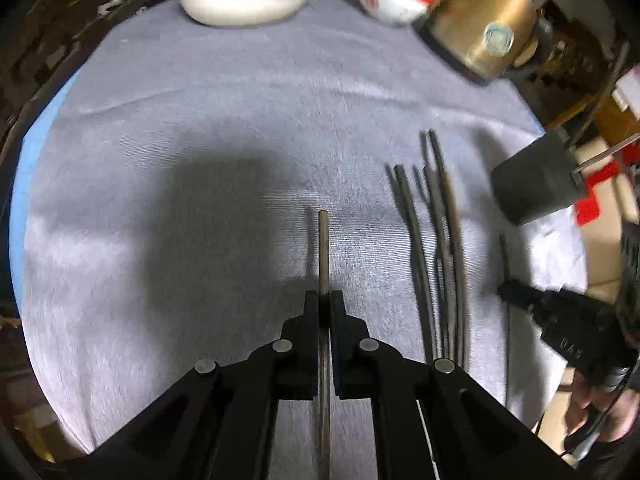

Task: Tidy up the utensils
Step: 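Lift both held chopsticks upright off the cloth, then carry both upright chopsticks toward the grey holder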

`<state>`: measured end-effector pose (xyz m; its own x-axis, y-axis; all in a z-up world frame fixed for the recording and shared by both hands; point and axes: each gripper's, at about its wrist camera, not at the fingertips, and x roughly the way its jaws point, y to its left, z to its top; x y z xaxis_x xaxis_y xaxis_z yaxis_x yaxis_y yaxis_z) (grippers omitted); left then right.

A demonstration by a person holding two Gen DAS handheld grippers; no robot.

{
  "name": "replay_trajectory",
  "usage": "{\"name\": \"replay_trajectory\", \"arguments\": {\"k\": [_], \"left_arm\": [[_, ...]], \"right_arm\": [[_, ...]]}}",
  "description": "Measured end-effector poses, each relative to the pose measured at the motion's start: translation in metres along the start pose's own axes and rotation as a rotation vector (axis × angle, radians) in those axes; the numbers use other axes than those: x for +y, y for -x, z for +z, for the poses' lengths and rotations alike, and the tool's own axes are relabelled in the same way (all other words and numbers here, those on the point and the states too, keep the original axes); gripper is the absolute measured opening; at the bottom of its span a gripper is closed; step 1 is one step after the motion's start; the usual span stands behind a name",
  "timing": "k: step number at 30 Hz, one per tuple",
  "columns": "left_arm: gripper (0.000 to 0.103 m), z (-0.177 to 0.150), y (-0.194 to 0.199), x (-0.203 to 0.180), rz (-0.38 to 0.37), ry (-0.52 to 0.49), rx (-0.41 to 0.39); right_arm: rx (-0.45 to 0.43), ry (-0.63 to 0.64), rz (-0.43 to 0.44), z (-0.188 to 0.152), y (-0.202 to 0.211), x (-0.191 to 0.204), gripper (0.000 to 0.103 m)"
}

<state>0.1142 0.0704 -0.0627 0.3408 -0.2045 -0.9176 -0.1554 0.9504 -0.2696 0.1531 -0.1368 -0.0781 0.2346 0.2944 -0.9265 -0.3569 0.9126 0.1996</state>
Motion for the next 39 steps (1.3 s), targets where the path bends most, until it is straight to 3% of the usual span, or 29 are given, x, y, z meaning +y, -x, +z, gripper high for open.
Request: {"name": "replay_trajectory", "arguments": {"k": [4,9,12,15,19,25,39], "left_arm": [[0.005,-0.014,0.033,0.006,-0.033,0.017,-0.131],[0.005,-0.02,0.082,-0.007,-0.038,0.002,-0.372],[0.005,-0.02,0.108,-0.017,-0.011,-0.027,-0.546],[0.005,-0.021,0.118,-0.025,0.016,-0.039,-0.663],[0.005,-0.019,0.113,-0.037,0.056,-0.038,-0.76],[0.005,-0.019,0.105,-0.035,0.104,-0.032,-0.833],[0.006,-0.07,0.117,-0.026,0.121,-0.053,-0.89]], "right_arm": [[-0.152,-0.087,0.069,-0.028,0.032,-0.01,0.006],[-0.401,-0.153,0.102,-0.046,0.082,-0.017,0.006],[-0.545,-0.168,0.088,-0.049,0.114,-0.025,0.006],[-0.673,-0.173,0.044,-0.049,0.137,-0.025,0.006],[-0.816,-0.157,-0.059,-0.042,0.159,-0.033,0.006],[-0.888,-0.124,-0.164,-0.033,0.148,-0.03,0.006],[-0.896,-0.043,-0.189,-0.086,0.15,-0.008,0.006]]}}
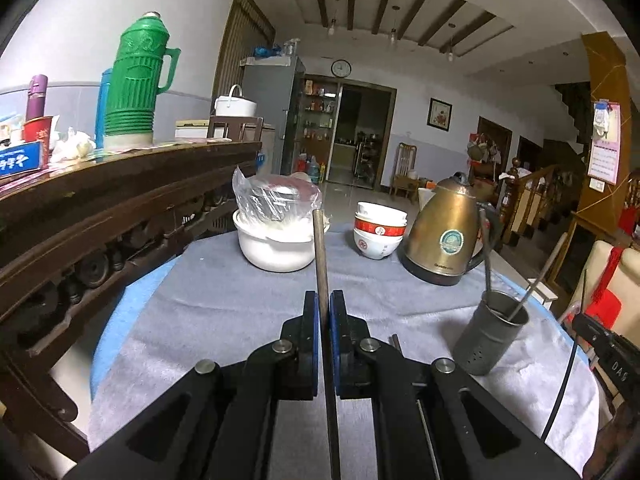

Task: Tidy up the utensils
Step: 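Carry both upright chopsticks toward the grey holder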

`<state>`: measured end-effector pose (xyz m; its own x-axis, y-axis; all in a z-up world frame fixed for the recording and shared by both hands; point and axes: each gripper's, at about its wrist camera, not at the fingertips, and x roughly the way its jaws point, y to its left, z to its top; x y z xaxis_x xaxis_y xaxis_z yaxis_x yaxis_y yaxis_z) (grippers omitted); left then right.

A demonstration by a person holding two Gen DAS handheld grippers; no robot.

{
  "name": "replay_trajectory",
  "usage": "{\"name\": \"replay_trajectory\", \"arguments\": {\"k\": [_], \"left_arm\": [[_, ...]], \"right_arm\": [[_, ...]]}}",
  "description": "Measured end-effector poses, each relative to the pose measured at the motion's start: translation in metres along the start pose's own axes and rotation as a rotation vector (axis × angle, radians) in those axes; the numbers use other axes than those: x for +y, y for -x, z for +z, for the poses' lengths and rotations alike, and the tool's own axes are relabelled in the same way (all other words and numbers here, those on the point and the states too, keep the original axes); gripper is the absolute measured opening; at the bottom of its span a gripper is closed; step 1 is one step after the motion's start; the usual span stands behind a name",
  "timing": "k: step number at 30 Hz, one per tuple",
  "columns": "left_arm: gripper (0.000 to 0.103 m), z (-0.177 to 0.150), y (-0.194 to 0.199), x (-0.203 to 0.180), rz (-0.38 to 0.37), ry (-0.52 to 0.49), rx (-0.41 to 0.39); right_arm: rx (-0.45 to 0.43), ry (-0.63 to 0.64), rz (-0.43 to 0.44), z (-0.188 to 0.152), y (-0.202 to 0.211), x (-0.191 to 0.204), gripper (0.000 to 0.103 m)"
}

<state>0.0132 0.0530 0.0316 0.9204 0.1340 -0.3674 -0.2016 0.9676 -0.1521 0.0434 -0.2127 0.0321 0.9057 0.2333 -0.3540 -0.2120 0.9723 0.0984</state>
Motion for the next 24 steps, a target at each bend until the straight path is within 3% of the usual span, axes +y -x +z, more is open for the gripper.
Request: {"name": "replay_trajectory", "arguments": {"k": [12,18,24], "left_arm": [[0.006,-0.005,0.059,0.01,-0.043,0.025,-0.036],[0.006,-0.011,0.075,0.011,-0.057,0.025,-0.039],[0.006,-0.012,0.078,0.007,-0.065,0.015,-0.034]], "right_arm": [[-0.004,-0.038,0.02,-0.007,0.041,-0.008,0.006],[0.022,-0.022,0.035,-0.029,0.068,-0.005,0.006],[-0.059,-0.055,0.04,-0.002,0.065,-0.013,0.006]]}}
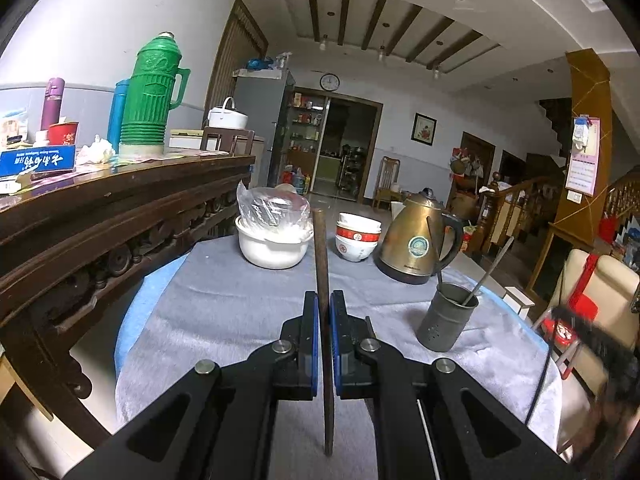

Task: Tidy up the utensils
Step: 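Carry both upright chopsticks toward the grey holder, then lower the chopsticks into the holder and open both tools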

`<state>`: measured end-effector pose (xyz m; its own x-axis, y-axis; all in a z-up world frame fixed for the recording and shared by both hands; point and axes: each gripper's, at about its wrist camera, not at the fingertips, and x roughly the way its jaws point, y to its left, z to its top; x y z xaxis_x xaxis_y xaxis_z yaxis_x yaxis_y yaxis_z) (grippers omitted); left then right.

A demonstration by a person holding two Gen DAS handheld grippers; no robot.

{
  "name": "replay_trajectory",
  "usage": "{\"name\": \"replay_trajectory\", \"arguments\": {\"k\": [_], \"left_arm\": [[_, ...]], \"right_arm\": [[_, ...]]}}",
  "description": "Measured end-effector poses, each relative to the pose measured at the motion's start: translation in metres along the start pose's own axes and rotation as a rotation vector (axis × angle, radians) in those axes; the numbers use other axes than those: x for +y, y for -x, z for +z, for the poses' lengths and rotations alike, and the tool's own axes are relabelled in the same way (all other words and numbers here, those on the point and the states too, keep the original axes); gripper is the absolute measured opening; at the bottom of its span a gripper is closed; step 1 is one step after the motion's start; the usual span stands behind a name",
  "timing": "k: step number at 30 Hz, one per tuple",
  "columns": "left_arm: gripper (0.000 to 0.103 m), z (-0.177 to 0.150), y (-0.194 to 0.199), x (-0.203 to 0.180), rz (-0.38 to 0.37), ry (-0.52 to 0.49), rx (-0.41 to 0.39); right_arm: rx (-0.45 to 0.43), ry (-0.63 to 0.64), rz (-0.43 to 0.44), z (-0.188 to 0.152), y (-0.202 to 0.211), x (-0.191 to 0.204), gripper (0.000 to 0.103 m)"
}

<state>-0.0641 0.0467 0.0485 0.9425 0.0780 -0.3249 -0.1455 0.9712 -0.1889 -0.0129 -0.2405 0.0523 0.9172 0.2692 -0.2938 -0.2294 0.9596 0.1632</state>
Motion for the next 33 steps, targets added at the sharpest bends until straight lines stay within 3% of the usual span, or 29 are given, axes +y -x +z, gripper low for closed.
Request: {"name": "replay_trajectory", "arguments": {"k": [5,12,21,33], "left_arm": [[0.006,0.0,-0.002,-0.004,0.006,-0.009,0.002],[0.006,0.0,-0.005,-0.005,0.032,-0.022,0.005],[0.006,0.0,-0.002,-0.008,0.021,-0.024,0.007],[0.006,-0.006,0.02,-0.001,0.0,0.016,0.02]], "right_arm": [[-0.095,-0.021,-0.014,0.024,-0.049,-0.008,0.006],[-0.103,-0.015,-0.054,0.009,-0.09,-0.011,0.006],[-0.13,0.043,-0.037,-0.003,-0.045,-0.007,0.007],[-0.058,0.074,0.016,-0.021,0.034,-0.008,0.007]]}}
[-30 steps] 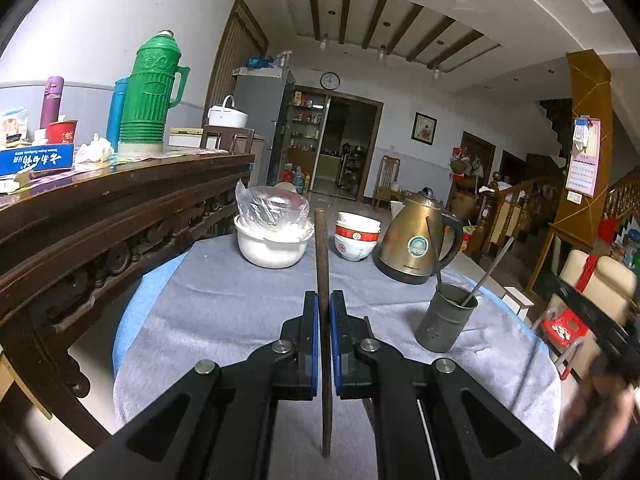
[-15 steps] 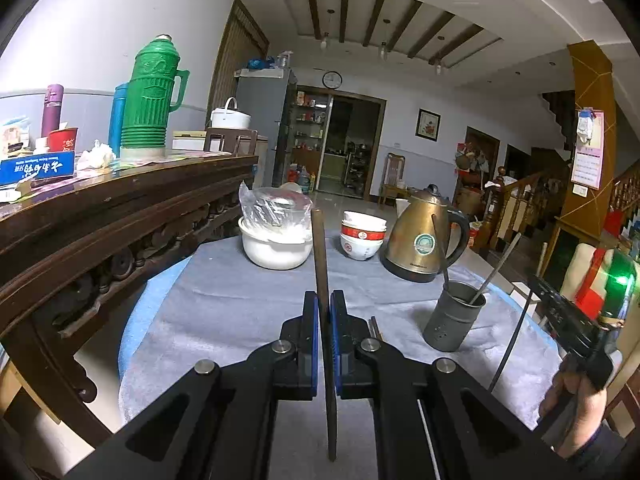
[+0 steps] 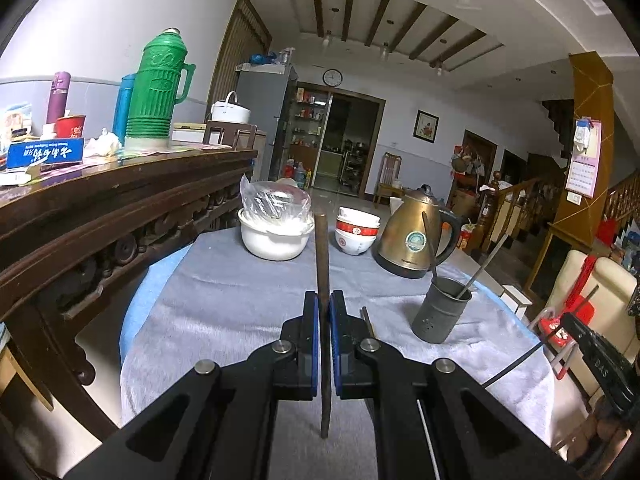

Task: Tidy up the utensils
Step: 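Lower the chopsticks into the holder and open both tools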

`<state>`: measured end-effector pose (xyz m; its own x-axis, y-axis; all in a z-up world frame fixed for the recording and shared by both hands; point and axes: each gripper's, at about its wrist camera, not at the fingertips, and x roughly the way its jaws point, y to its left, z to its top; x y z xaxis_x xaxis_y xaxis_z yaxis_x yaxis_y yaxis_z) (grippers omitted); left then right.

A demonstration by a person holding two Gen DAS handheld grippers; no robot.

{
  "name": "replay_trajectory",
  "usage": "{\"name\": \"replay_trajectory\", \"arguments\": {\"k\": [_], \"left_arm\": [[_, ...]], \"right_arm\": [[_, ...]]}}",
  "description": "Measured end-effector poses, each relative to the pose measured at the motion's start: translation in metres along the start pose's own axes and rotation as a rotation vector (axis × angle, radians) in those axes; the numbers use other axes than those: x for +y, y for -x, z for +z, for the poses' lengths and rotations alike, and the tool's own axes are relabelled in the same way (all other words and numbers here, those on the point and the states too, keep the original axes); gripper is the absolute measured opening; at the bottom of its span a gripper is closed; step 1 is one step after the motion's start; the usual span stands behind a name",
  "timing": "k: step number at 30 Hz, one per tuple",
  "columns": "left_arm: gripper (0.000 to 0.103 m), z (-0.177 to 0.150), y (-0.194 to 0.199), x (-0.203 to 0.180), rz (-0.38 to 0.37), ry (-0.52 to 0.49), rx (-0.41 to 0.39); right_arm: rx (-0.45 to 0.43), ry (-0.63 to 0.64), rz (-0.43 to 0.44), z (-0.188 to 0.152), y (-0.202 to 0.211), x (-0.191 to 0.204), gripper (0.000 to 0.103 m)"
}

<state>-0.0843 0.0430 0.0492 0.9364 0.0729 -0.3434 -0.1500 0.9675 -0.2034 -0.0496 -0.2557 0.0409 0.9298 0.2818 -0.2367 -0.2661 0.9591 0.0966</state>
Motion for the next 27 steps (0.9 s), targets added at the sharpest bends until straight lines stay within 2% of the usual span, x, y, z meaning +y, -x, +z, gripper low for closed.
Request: {"name": "replay_trajectory", "arguments": {"k": [8,16,22,27], "left_arm": [[0.005,-0.005,0.013,0.004,-0.01,0.018,0.0],[0.005,0.013,0.017,0.001,-0.04,0.04,-0.041],[0.005,0.045,0.013,-0.013,-0.113,0.073,-0.093],[0.005,0.087,-0.003,-0.043,-0.227,0.095,-0.149]], "right_arm": [[0.018,-0.032,0.004,-0.01,0.017,0.001,0.006],[-0.031,-0.067,0.005,0.011,0.021,-0.004,0.006],[-0.098,-0.101,0.022,0.042,0.028,-0.01,0.006],[-0.166,-0.122,0.046,0.079,0.026,-0.016,0.006]]}}
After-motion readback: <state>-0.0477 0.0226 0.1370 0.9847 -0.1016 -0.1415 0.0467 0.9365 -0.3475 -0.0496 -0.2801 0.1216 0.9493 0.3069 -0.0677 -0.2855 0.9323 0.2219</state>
